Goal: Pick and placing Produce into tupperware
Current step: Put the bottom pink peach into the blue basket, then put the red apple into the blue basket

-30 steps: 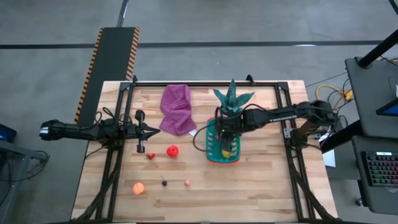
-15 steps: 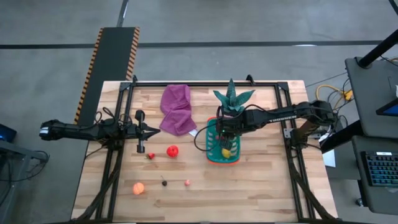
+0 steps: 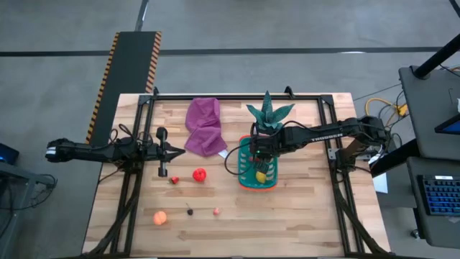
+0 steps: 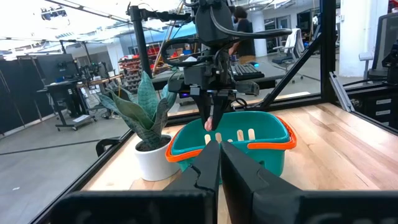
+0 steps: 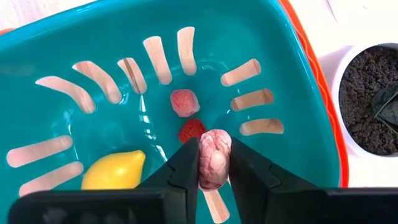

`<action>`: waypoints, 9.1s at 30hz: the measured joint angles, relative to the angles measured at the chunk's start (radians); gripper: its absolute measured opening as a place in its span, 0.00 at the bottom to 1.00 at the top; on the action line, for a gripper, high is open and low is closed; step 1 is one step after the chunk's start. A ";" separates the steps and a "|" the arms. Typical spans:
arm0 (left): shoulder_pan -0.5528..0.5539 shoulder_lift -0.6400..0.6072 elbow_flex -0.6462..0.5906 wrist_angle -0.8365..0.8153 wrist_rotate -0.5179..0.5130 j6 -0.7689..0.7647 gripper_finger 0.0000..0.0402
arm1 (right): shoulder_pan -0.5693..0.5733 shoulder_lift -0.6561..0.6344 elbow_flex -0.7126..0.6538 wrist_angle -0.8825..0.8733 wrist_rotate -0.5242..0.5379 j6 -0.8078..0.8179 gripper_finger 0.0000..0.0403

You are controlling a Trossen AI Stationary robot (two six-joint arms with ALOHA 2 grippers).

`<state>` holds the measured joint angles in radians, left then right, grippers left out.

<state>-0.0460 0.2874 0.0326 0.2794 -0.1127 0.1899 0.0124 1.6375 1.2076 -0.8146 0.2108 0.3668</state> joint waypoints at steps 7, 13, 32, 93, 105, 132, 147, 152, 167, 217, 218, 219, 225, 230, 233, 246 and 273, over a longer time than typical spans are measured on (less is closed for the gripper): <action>0.000 0.000 0.000 0.000 0.000 0.000 0.00 | 0.003 0.000 0.000 0.000 -0.006 -0.001 0.18; 0.000 0.000 0.000 0.000 0.000 0.000 0.00 | 0.003 0.000 0.005 0.000 -0.008 0.000 0.26; 0.000 0.000 0.000 -0.001 0.000 0.000 0.00 | 0.003 -0.001 0.037 0.001 -0.131 0.036 0.49; 0.000 0.059 0.000 0.002 0.003 -0.027 0.00 | 0.099 -1.212 -0.921 0.967 -0.155 -0.447 0.40; 0.000 0.059 0.000 0.002 0.003 -0.060 0.00 | 0.094 -1.492 -0.969 0.716 -0.078 -0.445 0.40; 0.000 0.066 0.000 -0.002 0.003 -0.080 0.00 | 0.092 -1.637 -1.138 0.717 -0.031 -0.425 0.03; 0.000 0.076 0.000 0.011 -0.003 -0.075 0.00 | 0.092 -1.597 -1.162 0.740 -0.053 -0.392 0.02; 0.000 0.077 0.000 0.011 0.002 -0.078 0.00 | 0.092 -1.596 -1.162 0.740 -0.053 -0.365 0.02; 0.000 0.079 0.000 0.181 0.028 -0.126 0.67 | 0.092 -1.596 -1.162 0.740 -0.052 -0.322 0.02; -0.106 0.773 0.644 -0.697 0.029 -0.426 0.92 | 0.092 -1.595 -1.161 0.740 -0.052 -0.315 0.02; -0.107 0.793 0.662 -0.715 0.030 -0.441 0.92 | 0.092 -1.595 -1.161 0.740 -0.052 -0.315 0.02; -0.108 0.812 0.677 -0.734 0.031 -0.453 0.92 | 0.092 -1.595 -1.161 0.740 -0.052 -0.316 0.02; -0.113 0.936 0.763 -0.875 0.036 -0.670 0.92 | 0.092 -1.595 -1.161 0.740 -0.052 -0.320 0.02; -0.113 1.033 0.815 -0.971 0.040 -0.801 0.92 | 0.092 -1.595 -1.161 0.740 -0.052 -0.349 0.02; -0.112 1.079 0.844 -0.978 0.041 -0.812 0.92 | 0.092 -1.595 -1.161 0.740 -0.052 -0.349 0.02; -0.113 1.213 0.915 -0.979 0.060 -0.811 0.92 | 0.092 -1.595 -1.161 0.740 -0.052 -0.353 0.02; -0.113 1.377 0.918 -0.964 0.052 -0.812 0.92 | 0.092 -1.594 -1.161 0.740 -0.052 -0.350 0.02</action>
<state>-0.1585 1.6647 0.9509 -0.6849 -0.0612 -0.6220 0.1040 0.0433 0.0463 -0.0746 0.1589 0.0166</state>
